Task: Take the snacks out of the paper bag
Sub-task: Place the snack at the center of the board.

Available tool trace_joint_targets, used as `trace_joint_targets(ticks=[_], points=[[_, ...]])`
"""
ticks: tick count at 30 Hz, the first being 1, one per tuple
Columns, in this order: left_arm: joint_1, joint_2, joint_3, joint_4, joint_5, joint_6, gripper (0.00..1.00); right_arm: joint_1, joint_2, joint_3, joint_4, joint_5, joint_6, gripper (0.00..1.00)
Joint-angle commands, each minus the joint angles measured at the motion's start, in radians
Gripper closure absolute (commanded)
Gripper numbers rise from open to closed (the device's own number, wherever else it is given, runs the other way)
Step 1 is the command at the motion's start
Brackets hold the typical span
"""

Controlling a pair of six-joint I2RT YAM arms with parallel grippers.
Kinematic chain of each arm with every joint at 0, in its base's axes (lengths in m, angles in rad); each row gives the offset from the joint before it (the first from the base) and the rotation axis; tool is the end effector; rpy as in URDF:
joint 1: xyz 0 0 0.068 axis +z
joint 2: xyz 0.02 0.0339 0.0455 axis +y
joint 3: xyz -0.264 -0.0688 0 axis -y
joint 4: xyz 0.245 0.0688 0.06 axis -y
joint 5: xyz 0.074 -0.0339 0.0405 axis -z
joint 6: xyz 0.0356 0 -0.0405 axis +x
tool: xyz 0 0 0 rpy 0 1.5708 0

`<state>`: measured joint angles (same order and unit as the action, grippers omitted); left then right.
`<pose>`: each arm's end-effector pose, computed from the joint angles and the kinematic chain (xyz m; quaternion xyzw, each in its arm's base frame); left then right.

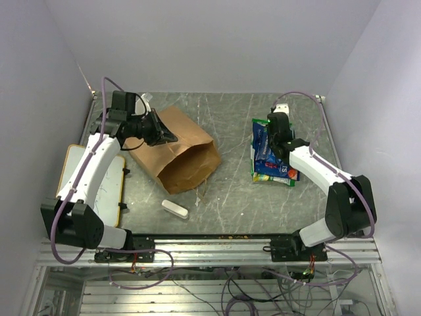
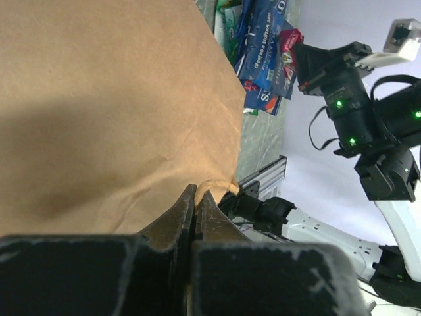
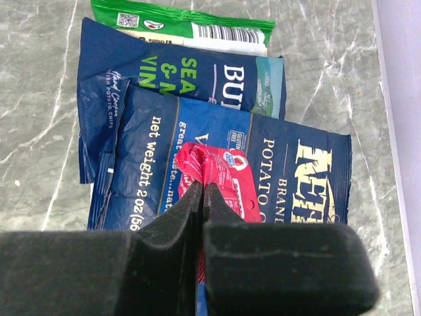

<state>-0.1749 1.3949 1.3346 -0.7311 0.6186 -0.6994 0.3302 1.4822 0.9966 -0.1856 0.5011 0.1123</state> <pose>0.2863 -0.0716 0.3453 -0.1167 0.8810 -0.4083 0.2086 0.3118 0.0888 0.2497 0.0123 0.8790 -0.1254 0.4599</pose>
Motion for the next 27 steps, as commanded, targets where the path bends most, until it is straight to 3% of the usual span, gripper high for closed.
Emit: trace_joint_targets(ticks=[1,4,11,14,20,24,27], points=[[-0.005,-0.066,-0.050,0.053,0.034,-0.054,0.93,-0.005,0.036,0.010,0.043,0.018,0.043,1.00],[-0.005,-0.103,-0.082,0.075,0.026,-0.092,0.93,-0.003,0.040,0.010,0.022,-0.017,0.075,0.93],[-0.005,-0.161,-0.129,0.080,-0.010,-0.141,0.93,-0.003,-0.057,-0.025,0.016,-0.088,0.021,0.52],[-0.005,-0.159,-0.122,0.078,-0.017,-0.145,0.93,-0.003,-0.111,-0.005,-0.008,-0.212,0.012,0.40],[-0.005,-0.148,-0.079,0.029,-0.052,-0.102,0.93,0.035,-0.213,-0.118,0.134,-0.590,0.047,0.34],[-0.005,-0.147,-0.067,0.002,-0.055,-0.091,0.93,0.149,-0.252,-0.190,0.251,-0.666,0.077,0.33],[-0.005,-0.153,-0.068,0.009,-0.059,-0.103,0.93,0.294,-0.287,-0.250,0.357,-0.689,0.012,0.33]])
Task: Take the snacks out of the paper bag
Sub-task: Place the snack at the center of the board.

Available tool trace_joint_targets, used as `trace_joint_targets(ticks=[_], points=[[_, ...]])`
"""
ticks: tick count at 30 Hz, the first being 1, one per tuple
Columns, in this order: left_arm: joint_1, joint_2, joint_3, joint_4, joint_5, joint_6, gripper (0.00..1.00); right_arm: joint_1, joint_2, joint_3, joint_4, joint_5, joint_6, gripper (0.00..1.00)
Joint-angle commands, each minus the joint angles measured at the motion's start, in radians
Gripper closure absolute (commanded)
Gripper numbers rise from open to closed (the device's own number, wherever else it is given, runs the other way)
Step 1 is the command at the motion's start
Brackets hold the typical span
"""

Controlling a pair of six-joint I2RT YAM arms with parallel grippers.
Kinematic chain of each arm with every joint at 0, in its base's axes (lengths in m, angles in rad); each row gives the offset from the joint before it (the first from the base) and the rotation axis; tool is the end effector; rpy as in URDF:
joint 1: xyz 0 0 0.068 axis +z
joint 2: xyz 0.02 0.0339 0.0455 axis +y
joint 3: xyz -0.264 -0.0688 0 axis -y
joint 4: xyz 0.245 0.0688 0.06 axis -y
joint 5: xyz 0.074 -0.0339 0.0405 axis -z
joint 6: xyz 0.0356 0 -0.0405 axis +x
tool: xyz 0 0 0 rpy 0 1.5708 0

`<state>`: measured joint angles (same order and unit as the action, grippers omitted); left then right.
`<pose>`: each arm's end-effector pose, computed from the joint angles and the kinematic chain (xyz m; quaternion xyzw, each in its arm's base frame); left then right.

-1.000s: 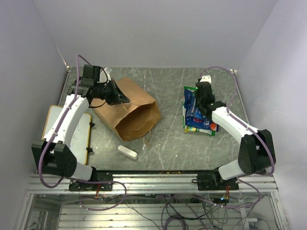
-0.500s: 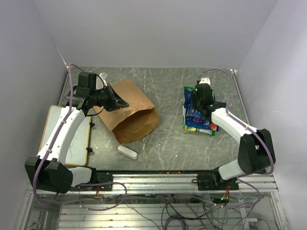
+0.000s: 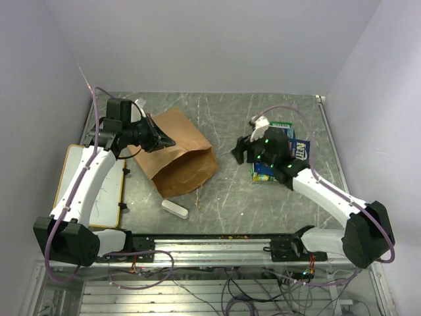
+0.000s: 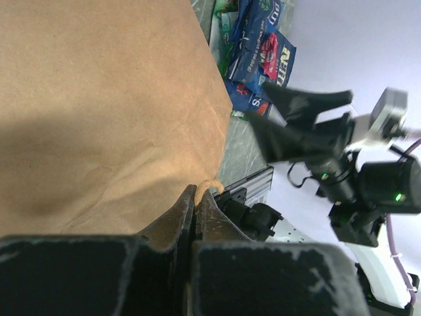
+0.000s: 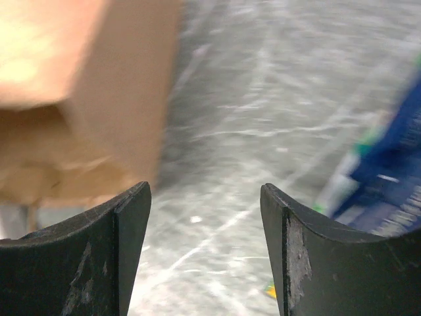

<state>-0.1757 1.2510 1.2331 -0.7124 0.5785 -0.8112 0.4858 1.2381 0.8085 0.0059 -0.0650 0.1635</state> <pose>0.2530 -0.0647 0.3505 -0.1628 0.8676 -0.4146 0.2210 0.2477 0.1334 0.2705 -0.1521 0.8258 0.1989 0.5053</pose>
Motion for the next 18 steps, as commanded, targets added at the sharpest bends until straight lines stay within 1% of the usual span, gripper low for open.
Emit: trace_joint_targets(ticks=[1,4,8,10,12,15,18], points=[[-0.004,-0.011,0.032,-0.003,-0.016,0.003,0.93,0.185,-0.051,-0.085,0.208,-0.143,-0.083,0.33],[-0.004,-0.012,0.039,0.007,-0.010,-0.006,0.93,0.306,-0.061,-0.170,0.342,-0.211,-0.264,0.33],[-0.004,-0.009,0.058,-0.016,-0.009,0.016,0.93,0.385,-0.001,-0.210,0.494,-0.318,-0.444,0.33],[-0.004,-0.004,0.069,-0.037,-0.010,0.031,0.93,0.414,0.058,-0.182,0.509,-0.362,-0.537,0.34],[-0.004,0.001,0.079,-0.053,-0.006,0.047,0.93,0.443,0.125,-0.126,0.480,-0.358,-0.610,0.34],[-0.004,0.007,0.105,-0.076,-0.016,0.069,0.93,0.470,0.219,-0.054,0.463,-0.329,-0.653,0.34],[-0.004,0.011,0.124,-0.067,-0.011,0.077,0.93,0.477,0.300,-0.012,0.482,-0.304,-0.633,0.34]])
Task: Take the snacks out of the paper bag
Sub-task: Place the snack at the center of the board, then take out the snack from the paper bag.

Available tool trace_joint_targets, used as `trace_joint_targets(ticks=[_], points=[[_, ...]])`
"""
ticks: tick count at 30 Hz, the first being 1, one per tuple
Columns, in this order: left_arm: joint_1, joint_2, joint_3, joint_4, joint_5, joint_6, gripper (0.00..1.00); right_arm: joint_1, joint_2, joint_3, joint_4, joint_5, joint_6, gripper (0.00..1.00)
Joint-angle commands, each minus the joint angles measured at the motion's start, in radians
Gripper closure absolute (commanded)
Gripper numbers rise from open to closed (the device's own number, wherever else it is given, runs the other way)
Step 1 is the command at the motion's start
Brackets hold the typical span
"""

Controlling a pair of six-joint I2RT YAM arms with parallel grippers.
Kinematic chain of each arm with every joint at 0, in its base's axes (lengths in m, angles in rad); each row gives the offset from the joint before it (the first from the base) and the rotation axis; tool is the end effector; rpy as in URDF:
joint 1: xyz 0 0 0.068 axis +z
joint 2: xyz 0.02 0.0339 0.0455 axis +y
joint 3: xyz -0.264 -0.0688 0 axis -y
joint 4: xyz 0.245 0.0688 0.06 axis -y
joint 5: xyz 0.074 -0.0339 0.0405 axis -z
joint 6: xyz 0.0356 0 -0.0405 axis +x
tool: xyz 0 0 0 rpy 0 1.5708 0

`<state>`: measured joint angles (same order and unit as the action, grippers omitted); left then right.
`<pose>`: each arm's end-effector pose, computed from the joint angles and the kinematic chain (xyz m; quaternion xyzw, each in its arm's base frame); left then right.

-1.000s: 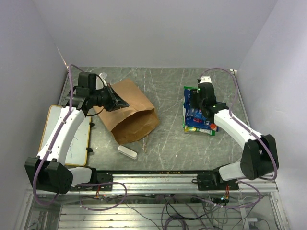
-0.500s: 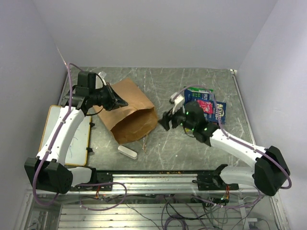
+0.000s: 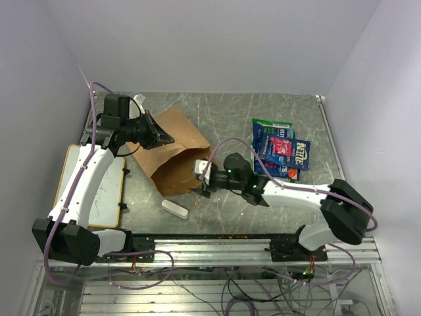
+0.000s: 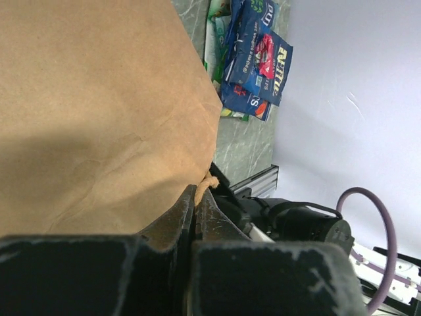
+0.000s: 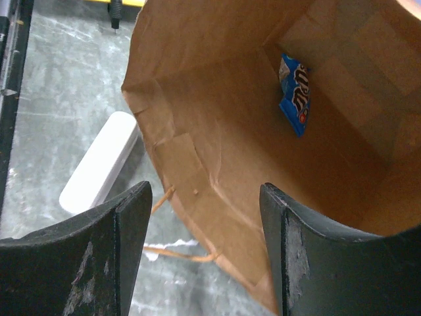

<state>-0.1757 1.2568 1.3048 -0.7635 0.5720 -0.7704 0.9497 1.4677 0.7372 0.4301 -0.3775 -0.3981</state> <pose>0.2514 -0.0642 0.3681 -0.1439 0.8690 -0.4098 0.2372 0.1742 0.2660 0.2256 -0.5804 0.5483 0.3040 0.5196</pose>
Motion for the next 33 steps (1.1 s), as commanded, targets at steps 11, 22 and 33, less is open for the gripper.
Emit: trace_joint_targets(ticks=[11,22,33], points=[[-0.004,0.054,0.083,-0.008,0.053,0.066,0.93,0.021,0.220,0.127,0.119,0.024,-0.165,0.34],[-0.004,0.096,0.182,-0.063,0.093,0.169,0.93,0.022,0.346,0.125,0.310,0.018,-0.285,0.33],[-0.011,0.116,0.148,0.008,0.181,0.136,0.93,0.014,0.410,0.140,0.356,0.074,-0.317,0.33]])
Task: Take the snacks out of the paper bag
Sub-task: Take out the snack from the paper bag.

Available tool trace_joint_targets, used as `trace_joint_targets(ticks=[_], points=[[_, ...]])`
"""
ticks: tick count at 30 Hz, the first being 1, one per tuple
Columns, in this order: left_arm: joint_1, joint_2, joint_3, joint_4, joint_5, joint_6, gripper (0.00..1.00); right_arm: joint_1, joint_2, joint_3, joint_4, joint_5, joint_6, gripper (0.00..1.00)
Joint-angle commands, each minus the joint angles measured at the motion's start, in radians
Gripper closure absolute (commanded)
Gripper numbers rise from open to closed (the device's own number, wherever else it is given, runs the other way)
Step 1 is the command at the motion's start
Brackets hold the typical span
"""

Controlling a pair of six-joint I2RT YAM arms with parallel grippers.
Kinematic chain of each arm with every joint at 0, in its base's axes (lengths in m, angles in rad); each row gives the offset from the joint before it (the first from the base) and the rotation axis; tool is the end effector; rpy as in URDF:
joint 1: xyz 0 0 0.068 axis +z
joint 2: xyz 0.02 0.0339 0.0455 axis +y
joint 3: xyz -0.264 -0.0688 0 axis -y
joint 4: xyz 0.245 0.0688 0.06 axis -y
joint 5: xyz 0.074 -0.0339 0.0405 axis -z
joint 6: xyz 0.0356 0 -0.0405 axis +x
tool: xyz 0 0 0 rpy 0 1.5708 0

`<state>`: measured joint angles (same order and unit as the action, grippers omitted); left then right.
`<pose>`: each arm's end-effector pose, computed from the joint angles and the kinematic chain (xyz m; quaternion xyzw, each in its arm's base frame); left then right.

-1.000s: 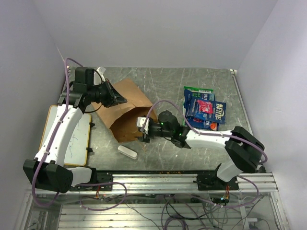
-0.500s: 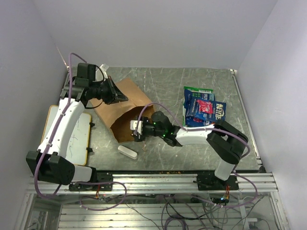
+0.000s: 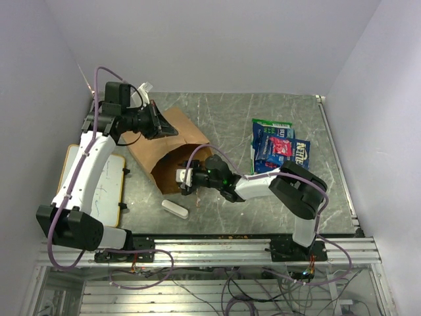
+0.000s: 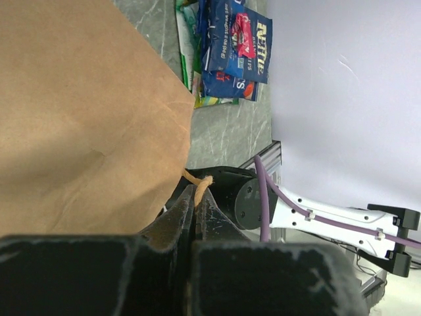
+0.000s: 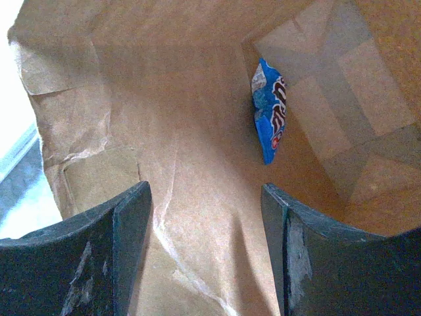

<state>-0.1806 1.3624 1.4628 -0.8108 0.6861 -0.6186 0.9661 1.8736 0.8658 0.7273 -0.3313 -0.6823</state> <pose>0.2715 -0.0725 0.3898 -0.0490 0.8660 -0.4344 0.2429 0.2086 0.3222 0.1605 -0.6458 0.4624 0.2143 0.5685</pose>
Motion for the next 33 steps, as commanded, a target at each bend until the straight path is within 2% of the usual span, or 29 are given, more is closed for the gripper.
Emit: trace_joint_targets(ticks=[1,5,11,18,21,23,26,33], points=[[-0.008,0.015,-0.009,0.067,0.069,-0.023,0.93,-0.006,0.000,0.002,0.064,0.036,-0.031,0.33],[-0.027,0.031,0.000,0.094,0.070,-0.051,0.93,-0.023,-0.028,-0.031,0.072,0.058,-0.017,0.33],[-0.121,0.028,0.007,0.113,0.016,-0.082,0.93,-0.026,-0.070,-0.080,0.084,0.068,-0.009,0.34],[-0.138,-0.064,-0.065,0.102,-0.064,-0.117,0.93,-0.028,-0.097,-0.131,0.136,-0.016,-0.010,0.33],[-0.138,-0.087,-0.072,0.043,-0.115,-0.106,0.93,-0.028,-0.059,-0.144,0.219,-0.089,-0.064,0.33],[-0.138,-0.098,-0.083,0.029,-0.127,-0.114,0.93,-0.028,-0.017,-0.126,0.280,-0.098,-0.031,0.33],[-0.138,-0.118,-0.110,0.043,-0.132,-0.138,0.93,-0.028,0.043,-0.072,0.288,-0.107,-0.047,0.33],[-0.138,-0.108,-0.065,0.018,-0.120,-0.129,0.93,-0.027,0.183,0.059,0.323,-0.012,-0.048,0.34]])
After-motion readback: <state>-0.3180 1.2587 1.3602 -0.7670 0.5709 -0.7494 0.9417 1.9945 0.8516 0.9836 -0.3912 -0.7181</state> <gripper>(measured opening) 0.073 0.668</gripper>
